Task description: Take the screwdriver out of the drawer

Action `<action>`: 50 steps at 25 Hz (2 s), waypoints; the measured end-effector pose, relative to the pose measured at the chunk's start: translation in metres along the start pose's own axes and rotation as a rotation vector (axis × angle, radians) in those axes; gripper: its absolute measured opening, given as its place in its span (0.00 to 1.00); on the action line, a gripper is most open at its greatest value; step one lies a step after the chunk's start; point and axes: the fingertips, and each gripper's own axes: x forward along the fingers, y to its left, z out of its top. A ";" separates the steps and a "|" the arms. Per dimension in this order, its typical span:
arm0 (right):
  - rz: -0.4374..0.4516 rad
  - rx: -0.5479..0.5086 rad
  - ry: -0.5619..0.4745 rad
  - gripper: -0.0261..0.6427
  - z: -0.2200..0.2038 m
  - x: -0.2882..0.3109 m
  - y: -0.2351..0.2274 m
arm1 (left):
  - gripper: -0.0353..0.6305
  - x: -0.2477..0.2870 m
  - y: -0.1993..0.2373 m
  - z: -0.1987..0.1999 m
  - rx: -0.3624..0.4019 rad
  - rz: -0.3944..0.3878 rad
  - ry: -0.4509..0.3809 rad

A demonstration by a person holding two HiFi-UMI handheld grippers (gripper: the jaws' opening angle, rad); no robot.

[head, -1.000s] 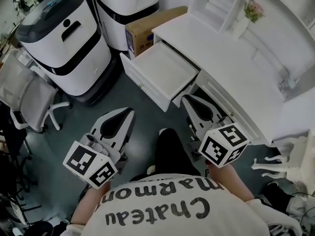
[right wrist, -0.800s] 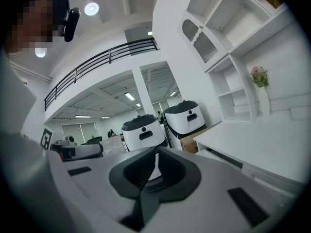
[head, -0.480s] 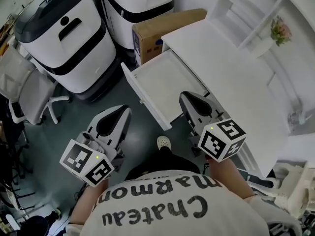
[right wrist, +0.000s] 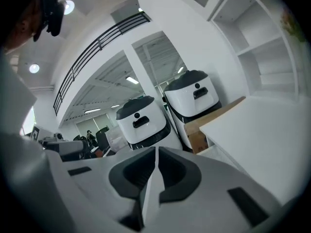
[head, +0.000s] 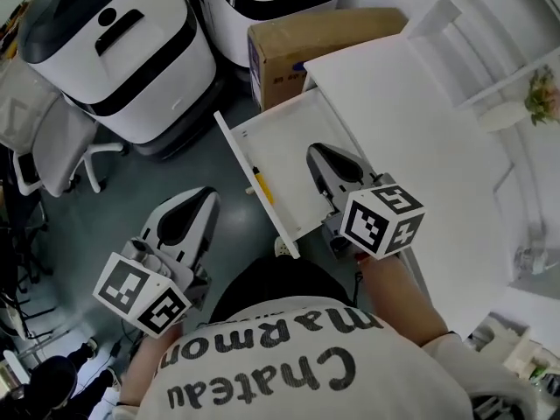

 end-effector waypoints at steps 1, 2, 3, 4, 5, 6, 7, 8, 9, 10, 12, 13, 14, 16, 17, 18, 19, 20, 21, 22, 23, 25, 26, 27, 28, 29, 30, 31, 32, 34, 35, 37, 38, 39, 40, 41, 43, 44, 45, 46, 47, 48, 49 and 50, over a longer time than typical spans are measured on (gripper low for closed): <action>0.006 0.026 0.020 0.10 -0.005 0.009 -0.008 | 0.09 0.004 0.005 -0.001 -0.008 0.012 0.007; 0.011 0.049 0.039 0.10 -0.010 0.018 -0.015 | 0.09 0.008 0.009 -0.002 -0.016 0.024 0.013; 0.015 0.066 0.060 0.10 -0.015 0.026 -0.022 | 0.09 0.012 0.013 -0.003 -0.025 0.037 0.017; 0.020 0.077 0.086 0.10 -0.022 0.034 -0.029 | 0.09 0.014 0.017 -0.004 -0.035 0.050 0.021; 0.027 0.084 0.117 0.10 -0.031 0.042 -0.034 | 0.09 0.017 0.020 -0.005 -0.043 0.064 0.027; 0.038 0.091 0.151 0.10 -0.042 0.050 -0.038 | 0.09 0.018 0.022 -0.007 -0.049 0.079 0.034; 0.052 0.099 0.184 0.10 -0.053 0.058 -0.042 | 0.09 0.019 0.025 -0.009 -0.051 0.093 0.042; 0.069 0.108 0.218 0.10 -0.065 0.066 -0.044 | 0.09 0.020 0.028 -0.012 -0.053 0.108 0.049; 0.087 0.118 0.252 0.10 -0.077 0.075 -0.045 | 0.09 0.020 0.031 -0.014 -0.055 0.123 0.056; 0.103 0.125 0.288 0.10 -0.089 0.083 -0.046 | 0.09 0.018 0.034 -0.016 -0.061 0.140 0.064; 0.120 0.130 0.362 0.10 -0.115 0.097 -0.047 | 0.09 0.013 0.040 -0.021 -0.076 0.176 0.078; 0.124 0.127 0.396 0.10 -0.128 0.103 -0.048 | 0.09 0.011 0.044 -0.024 -0.083 0.194 0.084; 0.126 0.123 0.427 0.10 -0.139 0.109 -0.049 | 0.09 0.008 0.047 -0.027 -0.091 0.212 0.088; 0.139 0.111 0.492 0.13 -0.160 0.117 -0.051 | 0.09 0.001 0.053 -0.032 -0.107 0.252 0.095; 0.152 0.103 0.528 0.21 -0.171 0.121 -0.051 | 0.09 -0.003 0.055 -0.034 -0.115 0.273 0.098; 0.166 0.095 0.564 0.34 -0.180 0.124 -0.050 | 0.09 -0.006 0.057 -0.035 -0.121 0.292 0.100; 0.177 0.088 0.596 0.35 -0.189 0.127 -0.051 | 0.09 -0.009 0.059 -0.036 -0.126 0.307 0.103; 0.185 0.083 0.623 0.35 -0.198 0.130 -0.052 | 0.09 -0.012 0.060 -0.037 -0.130 0.320 0.105; 0.194 0.082 0.644 0.35 -0.205 0.133 -0.052 | 0.09 -0.014 0.062 -0.038 -0.133 0.330 0.107; 0.203 0.086 0.663 0.34 -0.212 0.136 -0.053 | 0.09 -0.015 0.063 -0.038 -0.136 0.338 0.109; 0.210 0.097 0.680 0.32 -0.219 0.139 -0.054 | 0.09 -0.016 0.065 -0.039 -0.138 0.343 0.112; 0.209 0.131 0.714 0.28 -0.231 0.145 -0.057 | 0.09 -0.017 0.067 -0.039 -0.141 0.350 0.119; 0.205 0.149 0.731 0.28 -0.236 0.148 -0.059 | 0.09 -0.017 0.068 -0.039 -0.141 0.352 0.122; 0.201 0.165 0.748 0.28 -0.241 0.150 -0.061 | 0.09 -0.017 0.069 -0.039 -0.139 0.355 0.124; 0.199 0.177 0.765 0.28 -0.246 0.151 -0.063 | 0.09 -0.018 0.069 -0.039 -0.136 0.358 0.127; 0.201 0.184 0.783 0.28 -0.252 0.153 -0.064 | 0.09 -0.018 0.070 -0.039 -0.133 0.362 0.129; 0.207 0.187 0.801 0.28 -0.256 0.154 -0.064 | 0.09 -0.018 0.070 -0.038 -0.131 0.367 0.131; 0.213 0.186 0.818 0.28 -0.261 0.154 -0.064 | 0.09 -0.020 0.071 -0.038 -0.130 0.371 0.133; 0.214 0.182 0.835 0.28 -0.265 0.155 -0.064 | 0.09 -0.021 0.071 -0.038 -0.130 0.375 0.135; 0.204 0.173 0.864 0.28 -0.272 0.157 -0.066 | 0.09 -0.024 0.073 -0.039 -0.132 0.383 0.138; 0.198 0.172 0.876 0.28 -0.275 0.157 -0.068 | 0.09 -0.025 0.074 -0.039 -0.134 0.388 0.139; 0.192 0.181 0.895 0.28 -0.280 0.159 -0.070 | 0.09 -0.028 0.078 -0.040 -0.141 0.396 0.136; 0.190 0.186 0.903 0.28 -0.282 0.161 -0.071 | 0.09 -0.029 0.080 -0.040 -0.149 0.399 0.132; 0.186 0.190 0.912 0.27 -0.284 0.163 -0.071 | 0.09 -0.030 0.081 -0.041 -0.160 0.400 0.128; 0.183 0.191 0.924 0.26 -0.287 0.164 -0.071 | 0.09 -0.031 0.082 -0.042 -0.172 0.401 0.123; 0.182 0.186 0.936 0.22 -0.289 0.165 -0.071 | 0.09 -0.032 0.083 -0.044 -0.183 0.403 0.120; 0.182 0.163 0.947 0.17 -0.292 0.168 -0.070 | 0.09 -0.034 0.084 -0.046 -0.192 0.407 0.120; 0.182 0.152 0.949 0.17 -0.292 0.169 -0.070 | 0.09 -0.036 0.085 -0.047 -0.190 0.410 0.122; 0.182 0.145 0.951 0.17 -0.292 0.170 -0.070 | 0.09 -0.038 0.085 -0.047 -0.186 0.413 0.124; 0.182 0.140 0.954 0.17 -0.293 0.170 -0.070 | 0.09 -0.040 0.085 -0.048 -0.183 0.415 0.124; 0.184 0.138 0.957 0.17 -0.293 0.170 -0.070 | 0.09 -0.041 0.086 -0.048 -0.181 0.417 0.123; 0.186 0.136 0.960 0.17 -0.293 0.170 -0.070 | 0.09 -0.042 0.086 -0.048 -0.180 0.418 0.122; 0.187 0.134 0.963 0.17 -0.294 0.170 -0.070 | 0.09 -0.043 0.086 -0.048 -0.179 0.419 0.119; 0.187 0.133 0.966 0.17 -0.294 0.170 -0.069 | 0.09 -0.043 0.086 -0.048 -0.179 0.420 0.117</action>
